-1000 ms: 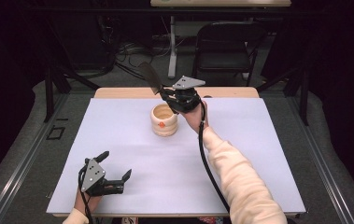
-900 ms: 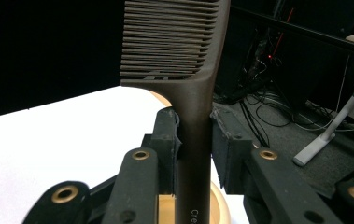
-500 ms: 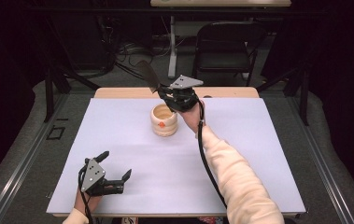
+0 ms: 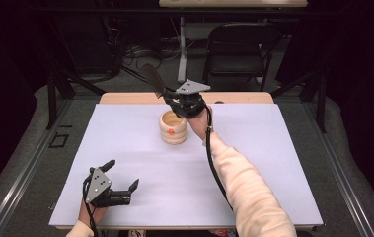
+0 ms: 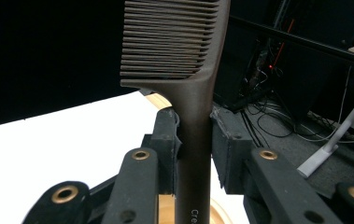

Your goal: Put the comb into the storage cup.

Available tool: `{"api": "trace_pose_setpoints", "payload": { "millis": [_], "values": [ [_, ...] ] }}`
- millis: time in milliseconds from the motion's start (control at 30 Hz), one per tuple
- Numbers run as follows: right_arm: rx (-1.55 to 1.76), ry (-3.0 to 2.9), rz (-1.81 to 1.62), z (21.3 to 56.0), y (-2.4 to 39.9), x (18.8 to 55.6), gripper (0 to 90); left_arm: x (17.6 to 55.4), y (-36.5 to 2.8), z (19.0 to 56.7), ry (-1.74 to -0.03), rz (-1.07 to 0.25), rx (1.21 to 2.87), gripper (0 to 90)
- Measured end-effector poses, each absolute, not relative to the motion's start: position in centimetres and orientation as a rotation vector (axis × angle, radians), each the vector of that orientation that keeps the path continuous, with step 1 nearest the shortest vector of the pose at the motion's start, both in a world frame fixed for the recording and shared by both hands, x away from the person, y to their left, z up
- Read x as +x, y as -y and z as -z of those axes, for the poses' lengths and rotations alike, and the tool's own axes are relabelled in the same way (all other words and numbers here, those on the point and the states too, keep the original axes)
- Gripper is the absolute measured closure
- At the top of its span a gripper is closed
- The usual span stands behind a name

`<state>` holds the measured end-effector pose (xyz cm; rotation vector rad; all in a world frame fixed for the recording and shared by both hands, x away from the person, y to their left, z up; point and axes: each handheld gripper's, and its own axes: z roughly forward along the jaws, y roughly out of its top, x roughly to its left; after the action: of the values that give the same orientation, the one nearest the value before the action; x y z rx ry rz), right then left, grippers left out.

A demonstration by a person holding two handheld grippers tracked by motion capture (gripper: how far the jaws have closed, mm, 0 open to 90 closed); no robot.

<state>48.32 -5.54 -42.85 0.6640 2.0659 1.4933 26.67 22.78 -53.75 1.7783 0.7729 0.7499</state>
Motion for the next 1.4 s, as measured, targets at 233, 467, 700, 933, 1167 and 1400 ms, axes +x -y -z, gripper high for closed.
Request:
{"api": "trace_pose_setpoints", "payload": {
  "millis": [233,467,700,933,1167,1400],
  "values": [
    [0.647,-2.061,-1.51,43.3,5.1,48.6,72.5,26.7,-22.8,53.7,-0.773,-0.748,1.777,0.2],
    [0.645,-2.064,-1.516,43.9,4.7,49.0,72.4,26.7,-22.8,53.7,-0.773,-0.748,1.775,0.2],
    [0.642,-2.07,-1.519,44.5,4.4,49.2,72.4,26.7,-22.8,53.7,-0.772,-0.747,1.775,0.2],
    [0.642,-2.085,-1.527,45.2,4.3,49.4,72.4,26.7,-22.8,53.7,-0.771,-0.746,1.776,0.2],
    [0.643,-2.104,-1.522,46.0,4.1,49.5,72.4,26.7,-22.8,53.7,-0.772,-0.747,1.776,0.2],
    [0.652,-2.12,-1.517,46.7,4.1,49.7,72.4,26.7,-22.8,53.7,-0.771,-0.746,1.776,0.2]
  ]
}}
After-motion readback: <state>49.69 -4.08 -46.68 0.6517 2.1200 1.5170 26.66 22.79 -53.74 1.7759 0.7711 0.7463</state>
